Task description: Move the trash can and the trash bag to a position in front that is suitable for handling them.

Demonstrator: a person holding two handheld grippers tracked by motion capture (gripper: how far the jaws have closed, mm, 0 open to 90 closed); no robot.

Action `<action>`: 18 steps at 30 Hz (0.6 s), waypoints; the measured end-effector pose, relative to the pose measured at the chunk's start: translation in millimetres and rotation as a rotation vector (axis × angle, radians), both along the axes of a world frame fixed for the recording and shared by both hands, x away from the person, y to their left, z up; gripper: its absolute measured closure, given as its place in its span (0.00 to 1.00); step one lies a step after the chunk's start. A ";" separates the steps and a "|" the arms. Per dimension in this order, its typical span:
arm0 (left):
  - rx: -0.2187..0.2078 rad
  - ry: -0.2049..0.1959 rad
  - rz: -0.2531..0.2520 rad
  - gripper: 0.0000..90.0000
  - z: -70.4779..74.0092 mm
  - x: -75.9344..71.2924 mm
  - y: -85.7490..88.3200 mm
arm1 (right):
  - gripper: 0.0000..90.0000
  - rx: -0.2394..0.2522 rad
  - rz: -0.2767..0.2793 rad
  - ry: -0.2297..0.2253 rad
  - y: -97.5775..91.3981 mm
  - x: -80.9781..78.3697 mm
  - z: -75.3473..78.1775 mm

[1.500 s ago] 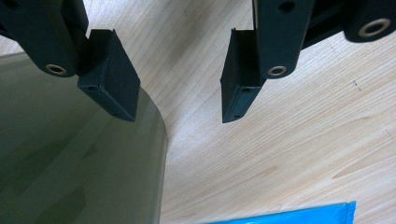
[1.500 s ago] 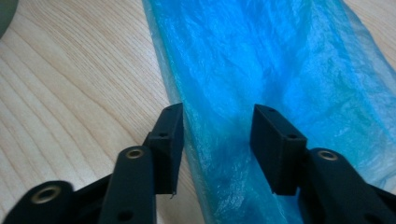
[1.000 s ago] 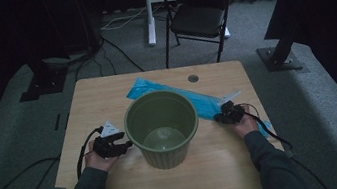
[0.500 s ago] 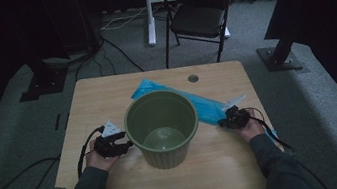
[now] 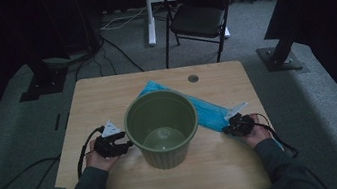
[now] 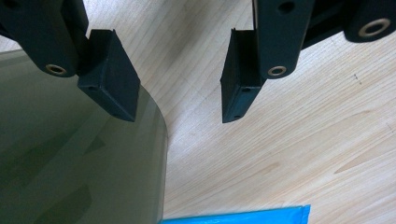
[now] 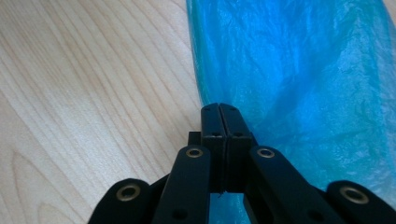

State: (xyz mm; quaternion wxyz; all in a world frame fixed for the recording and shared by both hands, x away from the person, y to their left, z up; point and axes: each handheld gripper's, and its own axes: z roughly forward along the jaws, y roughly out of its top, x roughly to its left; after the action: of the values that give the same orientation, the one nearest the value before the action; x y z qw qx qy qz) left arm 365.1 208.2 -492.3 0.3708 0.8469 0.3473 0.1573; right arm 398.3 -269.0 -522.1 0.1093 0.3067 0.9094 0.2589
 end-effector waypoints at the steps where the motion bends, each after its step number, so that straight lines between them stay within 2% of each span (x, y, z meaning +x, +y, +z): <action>1: 0.001 0.001 0.000 0.52 0.1 0.0 0.1 | 0.99 0.000 0.002 -0.002 0.8 -0.1 -0.4; 18: 0.002 -0.002 0.001 0.52 -0.2 -0.8 0.9 | 0.99 0.006 0.014 -0.007 5.3 0.7 -0.8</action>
State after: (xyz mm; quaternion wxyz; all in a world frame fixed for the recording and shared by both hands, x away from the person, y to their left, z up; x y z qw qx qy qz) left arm 364.3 209.1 -492.5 0.3703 0.8469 0.3472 0.1585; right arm 399.0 -263.7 -522.9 0.1096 0.2999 0.9104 0.2632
